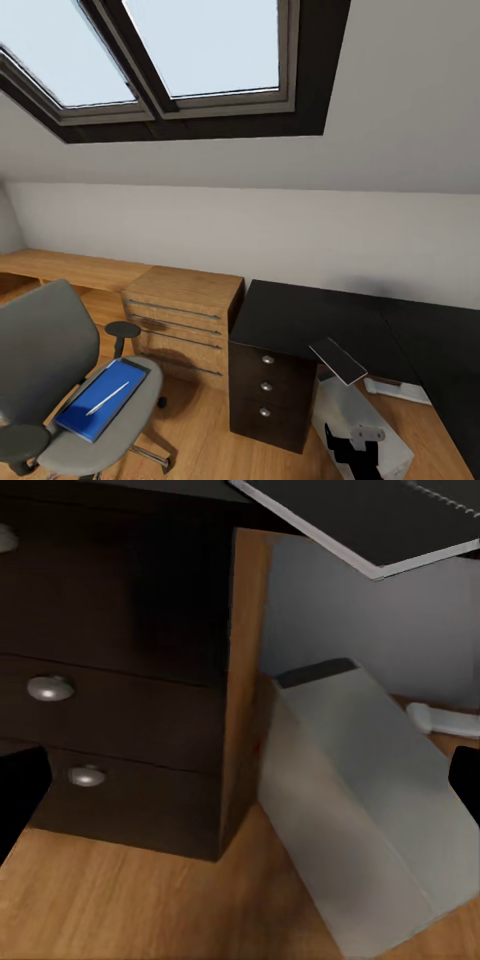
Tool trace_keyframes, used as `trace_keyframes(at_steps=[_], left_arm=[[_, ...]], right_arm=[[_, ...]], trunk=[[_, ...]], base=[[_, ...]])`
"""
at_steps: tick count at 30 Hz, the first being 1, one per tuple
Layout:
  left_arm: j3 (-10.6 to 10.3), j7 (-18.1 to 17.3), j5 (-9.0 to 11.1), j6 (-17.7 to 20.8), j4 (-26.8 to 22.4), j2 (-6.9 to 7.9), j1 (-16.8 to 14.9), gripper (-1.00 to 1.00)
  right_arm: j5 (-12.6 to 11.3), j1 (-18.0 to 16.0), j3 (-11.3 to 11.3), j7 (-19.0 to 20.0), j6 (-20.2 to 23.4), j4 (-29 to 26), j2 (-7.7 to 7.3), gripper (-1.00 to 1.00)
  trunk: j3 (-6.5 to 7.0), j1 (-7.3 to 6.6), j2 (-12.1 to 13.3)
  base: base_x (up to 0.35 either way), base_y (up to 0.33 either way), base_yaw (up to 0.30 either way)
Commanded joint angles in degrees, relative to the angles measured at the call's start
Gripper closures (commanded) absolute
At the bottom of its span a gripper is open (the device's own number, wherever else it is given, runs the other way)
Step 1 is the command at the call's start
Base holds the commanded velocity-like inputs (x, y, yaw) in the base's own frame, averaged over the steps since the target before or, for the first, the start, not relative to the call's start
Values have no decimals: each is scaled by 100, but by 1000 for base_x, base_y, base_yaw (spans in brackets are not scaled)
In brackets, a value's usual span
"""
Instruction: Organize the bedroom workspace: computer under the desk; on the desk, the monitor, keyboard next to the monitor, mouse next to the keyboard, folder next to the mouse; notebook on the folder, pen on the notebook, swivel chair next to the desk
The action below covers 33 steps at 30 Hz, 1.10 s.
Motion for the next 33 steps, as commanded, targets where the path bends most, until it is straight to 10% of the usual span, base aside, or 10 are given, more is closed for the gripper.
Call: trace_keyframes(at_steps=[1, 8, 17, 33], left_arm=[[-55, 34, 56, -34, 56, -20, -8, -100], [-97, 36, 33, -51, 231, -177, -8, -100], [-106, 34, 17, -258, 318, -185, -8, -100], [-106, 35, -219, -275, 331, -185, -8, -100]], right_arm=[[8, -3, -26, 0, -35, 12, 19, -100], [2, 67, -28, -5, -302, 8, 171, -100], [1, 669, -25, -9, -2140, 3, 373, -100], [-9, 723, -20, -9, -2163, 3, 384, -100]], trunk=[[-9, 1, -6], [-19, 1, -6], [-40, 1, -6], [-152, 1, -6]], base=[[0, 0, 277], [0, 0, 277], [0, 0, 276], [0, 19, 173]])
